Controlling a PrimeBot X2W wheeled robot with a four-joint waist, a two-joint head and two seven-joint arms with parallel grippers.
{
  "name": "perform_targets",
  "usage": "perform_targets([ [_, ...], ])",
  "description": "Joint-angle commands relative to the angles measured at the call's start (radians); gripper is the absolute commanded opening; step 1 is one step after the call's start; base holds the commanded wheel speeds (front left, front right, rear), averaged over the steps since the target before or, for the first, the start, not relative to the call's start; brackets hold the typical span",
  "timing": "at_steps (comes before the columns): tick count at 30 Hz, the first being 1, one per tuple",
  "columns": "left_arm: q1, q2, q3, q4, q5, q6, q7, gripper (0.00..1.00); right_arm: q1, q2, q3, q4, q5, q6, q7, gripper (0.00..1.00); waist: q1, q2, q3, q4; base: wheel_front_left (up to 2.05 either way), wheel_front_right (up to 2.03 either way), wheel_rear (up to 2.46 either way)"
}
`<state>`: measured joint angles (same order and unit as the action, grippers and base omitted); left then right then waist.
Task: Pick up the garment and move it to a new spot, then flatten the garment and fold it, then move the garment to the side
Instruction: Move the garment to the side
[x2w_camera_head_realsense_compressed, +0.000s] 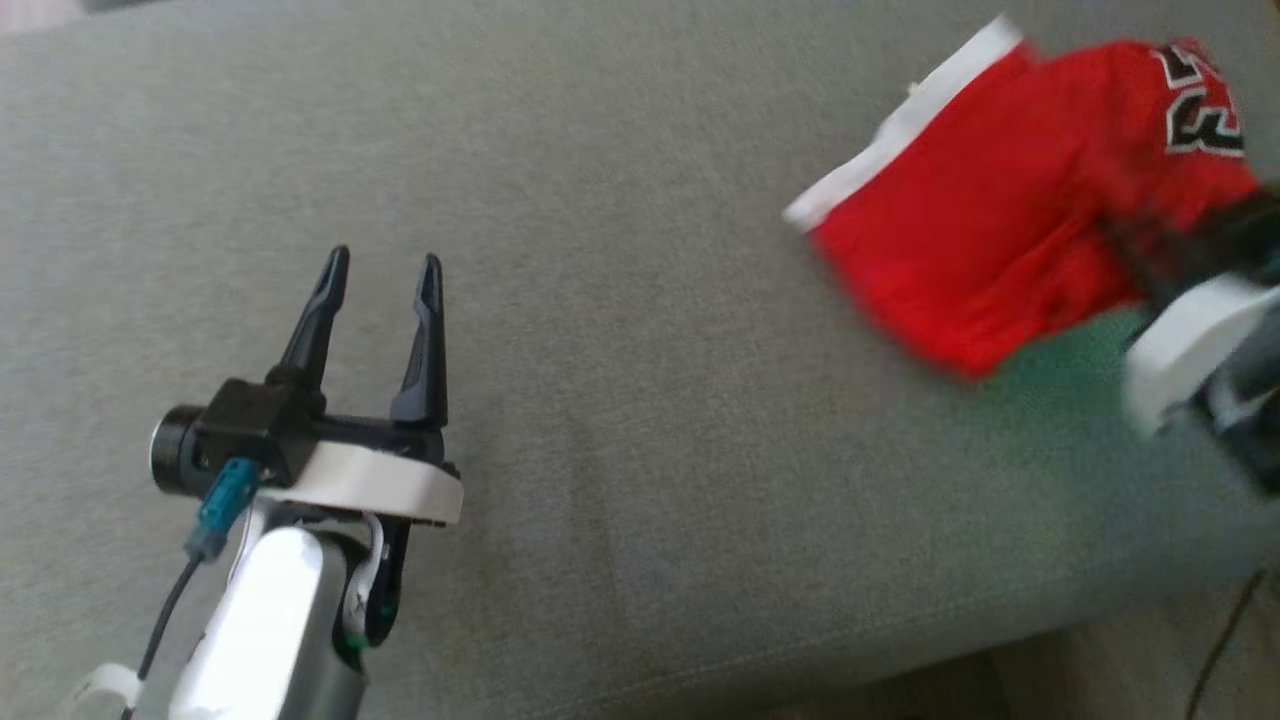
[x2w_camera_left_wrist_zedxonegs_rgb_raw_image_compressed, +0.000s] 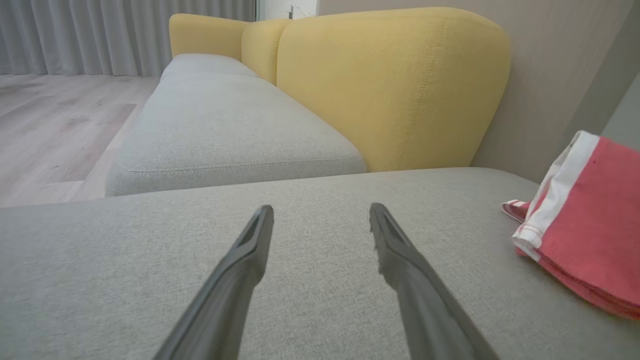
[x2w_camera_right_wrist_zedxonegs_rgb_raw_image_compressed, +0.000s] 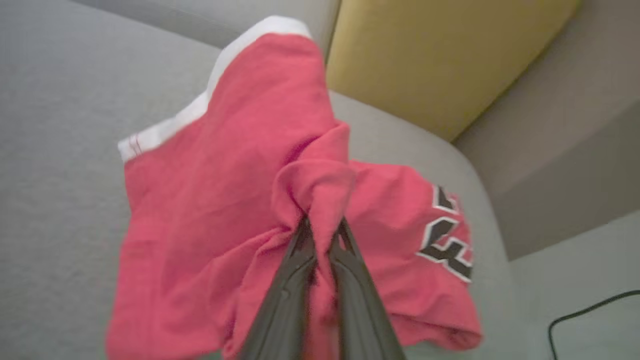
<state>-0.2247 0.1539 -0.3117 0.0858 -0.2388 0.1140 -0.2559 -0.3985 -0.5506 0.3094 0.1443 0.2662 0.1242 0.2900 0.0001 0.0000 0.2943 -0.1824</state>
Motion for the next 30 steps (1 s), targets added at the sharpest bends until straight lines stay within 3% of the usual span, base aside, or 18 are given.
perform_targets([
  [1,-0.042,0.020,0.029,-0.030,0.012,-0.001,-0.006,1.00,-0.048,-0.043,-0.043,-0.008,0.013,0.007,-0.004,0.00,-0.0001,0.0000,0.042,-0.032,0.00,0.00,0.00],
  [9,-0.084,0.022,0.022,-0.027,0.018,-0.010,-0.006,1.00,-0.131,0.006,-0.272,0.171,0.021,0.007,-0.032,0.00,-0.0001,0.0000,0.115,-0.034,0.00,0.00,0.00],
  [14,-0.109,0.026,0.017,-0.021,0.023,-0.018,-0.006,1.00,-0.164,0.111,-0.429,0.314,0.096,0.007,-0.051,0.00,-0.0001,0.0000,0.166,-0.027,0.00,0.00,0.00],
  [20,-0.143,0.037,0.004,-0.015,0.034,-0.028,-0.003,1.00,-0.248,0.165,-0.465,0.431,0.125,0.007,-0.117,0.00,-0.0001,0.0000,0.213,-0.019,0.00,0.00,0.00],
  [25,-0.163,0.043,-0.011,-0.013,0.040,-0.037,0.003,1.00,-0.318,0.167,-0.483,0.511,0.125,0.007,-0.168,0.00,-0.0001,0.0000,0.224,-0.008,0.00,0.00,0.00],
  [26,-0.164,0.043,-0.013,-0.012,0.040,-0.037,0.003,1.00,-0.329,0.169,-0.490,0.529,0.129,0.007,-0.174,0.05,-0.0001,0.0000,0.223,-0.007,0.00,0.00,0.00],
  [27,-0.163,0.043,-0.015,-0.011,0.041,-0.037,0.004,1.00,-0.338,0.171,-0.496,0.548,0.131,0.007,-0.175,0.40,-0.0001,0.0000,0.222,-0.007,0.00,0.00,0.00],
  [28,-0.163,0.042,-0.018,-0.010,0.041,-0.037,0.004,1.00,-0.345,0.169,-0.498,0.565,0.127,0.007,-0.177,0.97,-0.0001,0.0000,0.220,-0.005,0.00,0.00,0.00],
  [30,-0.162,0.041,-0.022,-0.006,0.039,-0.038,0.004,1.00,-0.351,0.167,-0.494,0.591,0.119,0.007,-0.185,1.00,-0.0001,0.0000,0.215,-0.002,0.00,0.00,0.00],
])
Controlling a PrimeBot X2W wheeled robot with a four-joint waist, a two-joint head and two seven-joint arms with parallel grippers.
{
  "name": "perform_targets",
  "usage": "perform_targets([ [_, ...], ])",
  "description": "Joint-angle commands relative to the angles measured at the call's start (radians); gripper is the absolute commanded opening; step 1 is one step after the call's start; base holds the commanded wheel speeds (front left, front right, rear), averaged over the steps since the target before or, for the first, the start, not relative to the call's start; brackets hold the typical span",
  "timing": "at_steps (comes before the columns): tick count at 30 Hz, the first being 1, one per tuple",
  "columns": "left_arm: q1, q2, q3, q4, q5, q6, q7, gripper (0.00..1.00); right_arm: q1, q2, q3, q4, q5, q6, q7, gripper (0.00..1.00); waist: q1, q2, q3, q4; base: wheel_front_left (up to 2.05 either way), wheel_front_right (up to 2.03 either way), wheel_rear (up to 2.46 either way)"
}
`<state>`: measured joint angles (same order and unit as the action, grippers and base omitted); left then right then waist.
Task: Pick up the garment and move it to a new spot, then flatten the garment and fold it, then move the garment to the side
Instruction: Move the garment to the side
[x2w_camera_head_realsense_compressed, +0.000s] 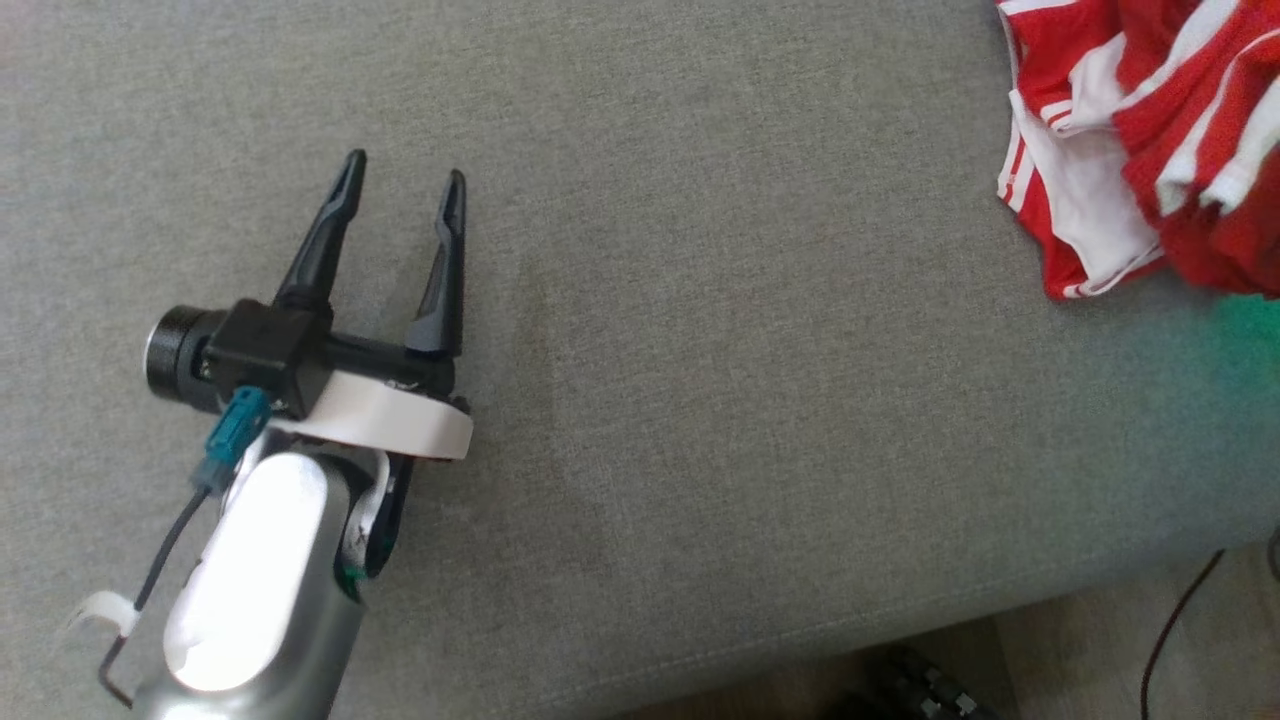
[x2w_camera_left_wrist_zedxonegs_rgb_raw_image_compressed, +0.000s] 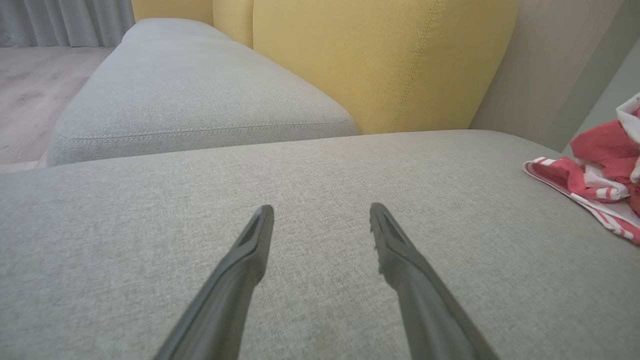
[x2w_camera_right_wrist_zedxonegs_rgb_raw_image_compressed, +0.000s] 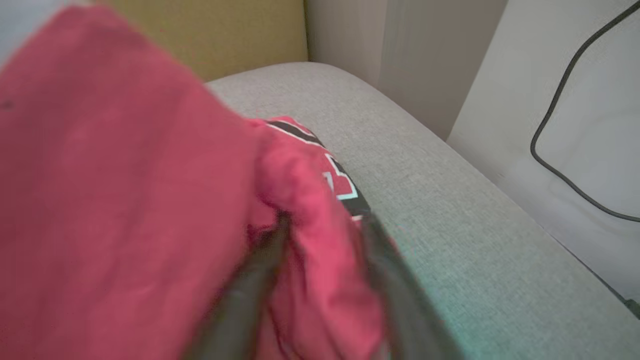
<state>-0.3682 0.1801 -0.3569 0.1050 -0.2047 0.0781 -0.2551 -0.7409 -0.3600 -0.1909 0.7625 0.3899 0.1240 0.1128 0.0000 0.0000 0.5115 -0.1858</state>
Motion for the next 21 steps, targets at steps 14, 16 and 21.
perform_targets([
  [14,0.053,-0.003,0.021,-0.003,-0.024,0.017,-0.003,1.00,0.222,0.018,0.000,-0.242,-0.076,0.007,-0.101,1.00,0.0000,0.0000,-0.151,0.004,0.00,0.00,0.00],
  [16,0.072,-0.002,0.027,-0.001,-0.031,0.022,-0.003,1.00,0.291,0.043,-0.014,-0.341,-0.096,0.007,-0.100,1.00,0.0000,0.0000,-0.180,0.004,0.00,0.00,0.00],
  [21,0.120,-0.001,0.049,-0.010,-0.048,0.046,-0.004,1.00,0.442,0.149,-0.024,-0.617,-0.179,0.007,-0.100,1.00,0.0000,0.0000,-0.233,0.020,0.00,0.00,0.00],
])
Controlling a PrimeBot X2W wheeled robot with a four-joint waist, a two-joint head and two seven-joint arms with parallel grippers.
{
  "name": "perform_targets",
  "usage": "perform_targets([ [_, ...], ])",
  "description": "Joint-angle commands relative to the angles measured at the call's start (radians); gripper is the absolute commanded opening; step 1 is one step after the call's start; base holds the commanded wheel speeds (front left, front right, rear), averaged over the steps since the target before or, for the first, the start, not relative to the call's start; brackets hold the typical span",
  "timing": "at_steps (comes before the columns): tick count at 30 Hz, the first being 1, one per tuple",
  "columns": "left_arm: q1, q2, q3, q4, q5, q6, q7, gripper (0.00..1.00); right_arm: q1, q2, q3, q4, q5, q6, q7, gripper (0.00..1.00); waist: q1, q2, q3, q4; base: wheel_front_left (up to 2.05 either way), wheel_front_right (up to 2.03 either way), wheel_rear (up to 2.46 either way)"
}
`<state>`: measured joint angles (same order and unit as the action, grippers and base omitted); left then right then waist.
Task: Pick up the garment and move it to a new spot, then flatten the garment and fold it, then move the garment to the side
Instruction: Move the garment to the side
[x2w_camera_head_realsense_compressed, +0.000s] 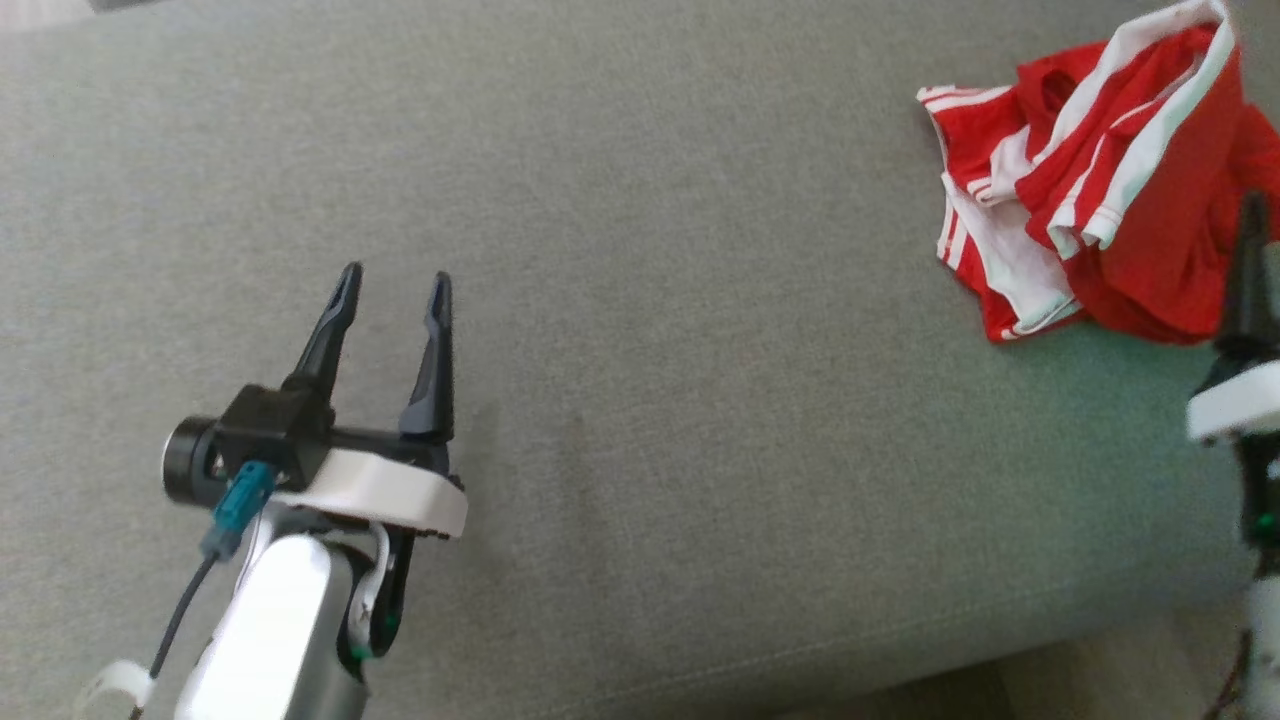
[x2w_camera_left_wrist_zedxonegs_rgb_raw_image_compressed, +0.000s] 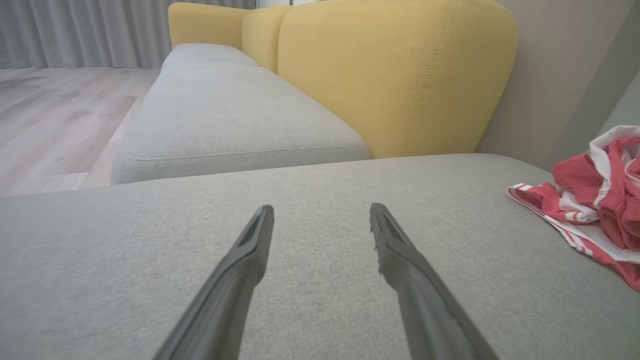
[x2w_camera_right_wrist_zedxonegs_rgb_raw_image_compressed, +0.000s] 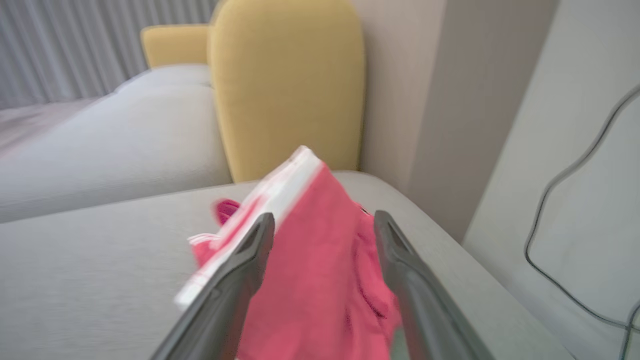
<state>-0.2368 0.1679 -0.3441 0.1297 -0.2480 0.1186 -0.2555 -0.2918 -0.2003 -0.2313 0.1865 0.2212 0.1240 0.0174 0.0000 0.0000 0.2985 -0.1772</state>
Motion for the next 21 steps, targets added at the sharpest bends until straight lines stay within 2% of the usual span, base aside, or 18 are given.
perform_targets([
  [1,-0.003,0.012,0.041,-0.039,-0.008,0.011,-0.004,1.00,0.017,0.015,0.022,-0.090,-0.026,0.007,-0.004,1.00,0.0000,0.0000,-0.028,0.019,0.00,0.00,0.00],
  [5,0.030,0.015,0.062,-0.053,-0.019,0.033,-0.004,1.00,0.086,0.087,0.080,-0.233,-0.088,0.007,-0.011,1.00,0.0000,0.0000,-0.061,0.054,0.00,0.00,0.00],
  [9,0.060,0.022,0.081,-0.067,-0.028,0.051,-0.005,1.00,0.123,0.125,0.162,-0.299,-0.117,0.007,-0.037,1.00,0.0000,0.0000,-0.090,0.099,0.00,0.00,0.00],
  [16,0.127,0.046,0.103,-0.098,-0.031,0.075,-0.005,1.00,0.171,0.147,0.280,-0.302,-0.132,0.007,-0.065,1.00,0.0000,0.0000,-0.144,0.159,0.00,0.00,0.00],
  [21,0.170,0.063,0.094,-0.120,-0.027,0.074,-0.001,1.00,0.216,0.149,0.313,-0.283,-0.105,0.007,-0.067,1.00,0.0000,0.0000,-0.181,0.176,0.00,0.00,0.00],
])
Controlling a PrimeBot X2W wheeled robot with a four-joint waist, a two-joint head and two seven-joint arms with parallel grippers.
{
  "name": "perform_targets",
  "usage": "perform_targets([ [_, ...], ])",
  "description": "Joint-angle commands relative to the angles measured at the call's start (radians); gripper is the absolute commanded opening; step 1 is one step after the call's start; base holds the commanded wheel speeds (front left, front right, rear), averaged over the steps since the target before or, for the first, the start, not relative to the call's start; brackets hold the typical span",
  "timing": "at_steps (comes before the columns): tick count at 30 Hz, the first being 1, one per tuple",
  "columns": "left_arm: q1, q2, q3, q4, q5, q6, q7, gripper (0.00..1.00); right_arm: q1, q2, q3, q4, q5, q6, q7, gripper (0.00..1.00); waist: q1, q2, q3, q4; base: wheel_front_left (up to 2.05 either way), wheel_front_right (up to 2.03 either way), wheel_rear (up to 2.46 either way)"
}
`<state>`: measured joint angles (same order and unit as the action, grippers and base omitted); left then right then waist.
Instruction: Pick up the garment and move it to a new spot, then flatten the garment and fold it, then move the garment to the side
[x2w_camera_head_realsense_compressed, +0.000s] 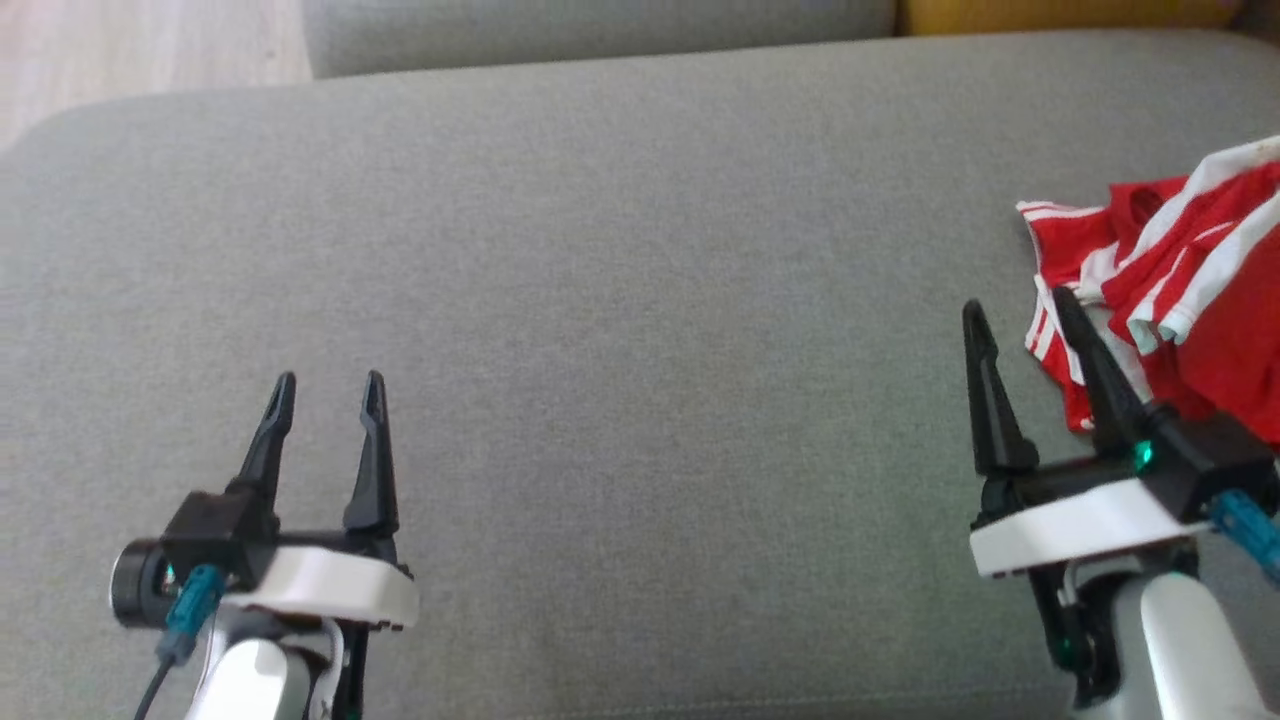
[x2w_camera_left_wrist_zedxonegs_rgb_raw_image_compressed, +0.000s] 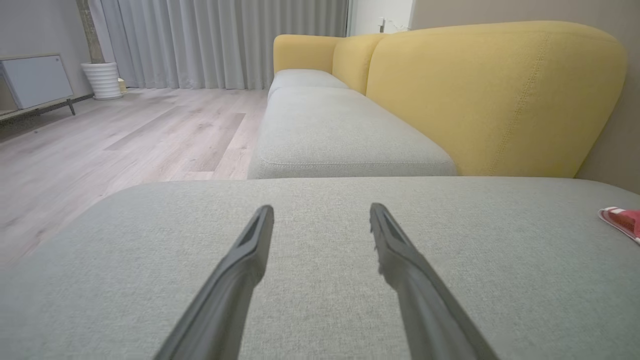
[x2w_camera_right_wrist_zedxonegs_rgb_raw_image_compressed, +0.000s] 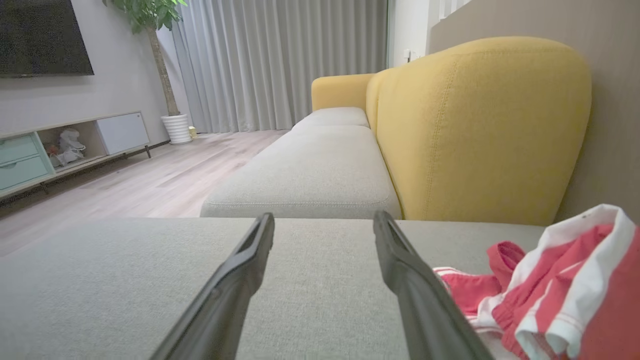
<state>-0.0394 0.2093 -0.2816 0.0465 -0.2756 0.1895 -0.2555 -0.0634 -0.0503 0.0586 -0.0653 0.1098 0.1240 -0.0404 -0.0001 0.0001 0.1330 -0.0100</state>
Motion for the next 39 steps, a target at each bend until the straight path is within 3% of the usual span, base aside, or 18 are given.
perform_targets([
  [1,-0.019,0.024,0.030,-0.039,0.001,0.003,-0.001,1.00,-0.004,0.000,0.025,-0.029,0.011,0.007,-0.010,1.00,0.0001,-0.0001,-0.025,0.010,0.00,0.00,0.00],
  [13,0.085,0.053,-0.002,-0.056,0.014,0.016,0.040,1.00,0.111,0.000,0.011,-0.029,0.019,0.007,0.026,1.00,0.0001,-0.0001,-0.113,0.007,0.00,0.00,0.00],
  [39,0.093,0.067,-0.021,-0.042,0.007,0.027,0.055,1.00,0.146,0.000,0.007,-0.041,0.037,0.007,0.051,1.00,0.0001,-0.0001,-0.143,0.012,0.00,0.00,0.00],
])
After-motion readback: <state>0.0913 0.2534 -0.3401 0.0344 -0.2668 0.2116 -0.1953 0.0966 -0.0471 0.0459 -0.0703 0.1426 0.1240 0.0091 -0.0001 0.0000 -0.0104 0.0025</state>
